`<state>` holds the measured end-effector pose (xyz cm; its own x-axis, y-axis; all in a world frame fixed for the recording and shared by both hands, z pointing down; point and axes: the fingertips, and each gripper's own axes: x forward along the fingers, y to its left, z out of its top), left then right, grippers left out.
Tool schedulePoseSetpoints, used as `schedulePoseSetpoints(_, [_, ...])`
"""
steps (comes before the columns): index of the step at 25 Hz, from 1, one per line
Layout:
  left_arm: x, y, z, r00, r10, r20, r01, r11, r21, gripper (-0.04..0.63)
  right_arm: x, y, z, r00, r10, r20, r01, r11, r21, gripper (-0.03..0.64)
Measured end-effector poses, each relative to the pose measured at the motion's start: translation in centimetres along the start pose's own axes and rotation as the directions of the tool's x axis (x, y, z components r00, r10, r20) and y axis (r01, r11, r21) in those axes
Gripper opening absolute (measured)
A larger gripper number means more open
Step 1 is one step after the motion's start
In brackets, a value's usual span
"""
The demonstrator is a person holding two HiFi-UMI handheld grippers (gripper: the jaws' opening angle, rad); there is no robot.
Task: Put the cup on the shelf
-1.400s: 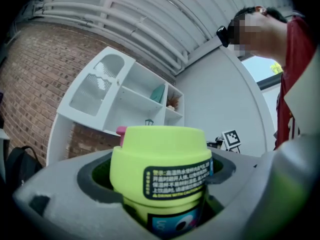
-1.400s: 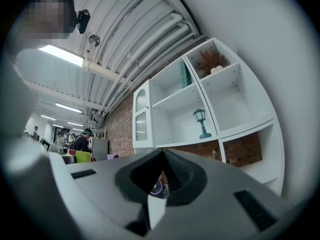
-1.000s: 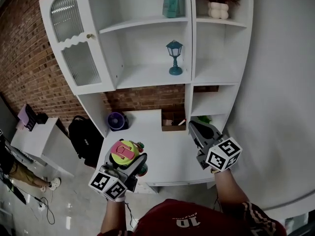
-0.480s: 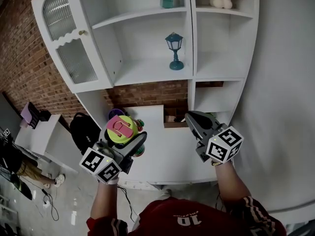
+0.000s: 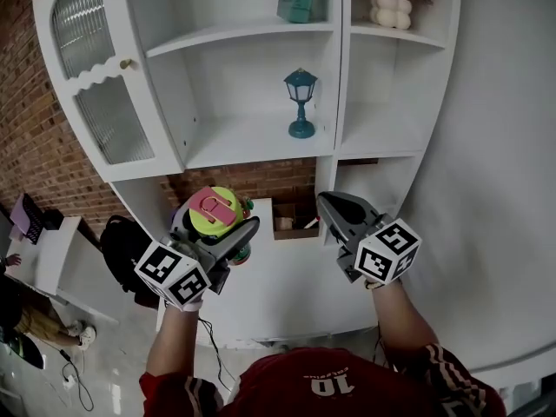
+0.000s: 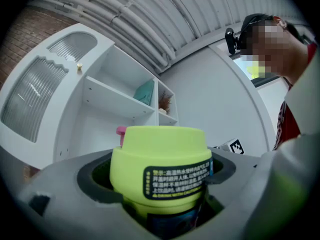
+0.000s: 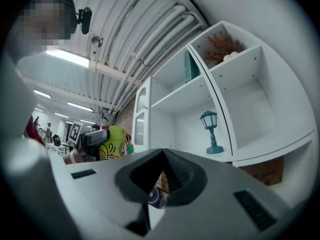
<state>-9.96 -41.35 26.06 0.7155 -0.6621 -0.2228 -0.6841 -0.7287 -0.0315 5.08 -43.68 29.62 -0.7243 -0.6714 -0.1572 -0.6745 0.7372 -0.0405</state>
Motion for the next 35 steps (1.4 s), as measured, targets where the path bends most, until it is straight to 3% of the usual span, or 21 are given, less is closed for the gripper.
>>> schedulePoseSetpoints(4, [1.7, 1.9, 1.1, 0.998, -0.056, 0.015, 0.056, 0.998, 0.001, 0.468, 1.4, -0.3, 0.4, 1.0, -0.02, 0.002, 0.02, 0.999, -0.025, 0.005])
schedulePoseSetpoints(10, [4.2, 3.5, 3.6, 0.987, -0.153, 0.049, 0.156, 0.985, -0.076, 0.468, 3.4, -0.6, 1.4, 0.999, -0.036, 0.022, 0.037, 0.999, -0.039, 0.005])
schedulePoseSetpoints(15, [6.4, 5.1, 5.7, 0.974, -0.222, 0.042, 0.224, 0.974, -0.044, 0.468, 5.3, -0.3, 2.7, 0.999, -0.036, 0.04, 0.038, 0.998, -0.059, 0.005])
schedulePoseSetpoints(19, [8.3, 6.7, 6.6, 0.963, -0.266, 0.042, 0.268, 0.961, -0.07, 0.468, 6.7, -0.1, 3.4, 0.998, -0.034, 0.057, 0.038, 0.996, -0.077, 0.005])
schedulePoseSetpoints(32, [13.3, 12.8, 7.0, 0.961, -0.274, 0.023, 0.275, 0.956, -0.103, 0.468, 10.4, -0.5, 4.8, 0.991, -0.098, 0.088, 0.109, 0.986, -0.129, 0.005])
schedulePoseSetpoints(35, [14.5, 14.1, 6.6, 0.962, -0.271, 0.015, 0.271, 0.956, -0.114, 0.468, 11.2, -0.7, 4.1, 0.993, -0.099, 0.063, 0.105, 0.99, -0.095, 0.005])
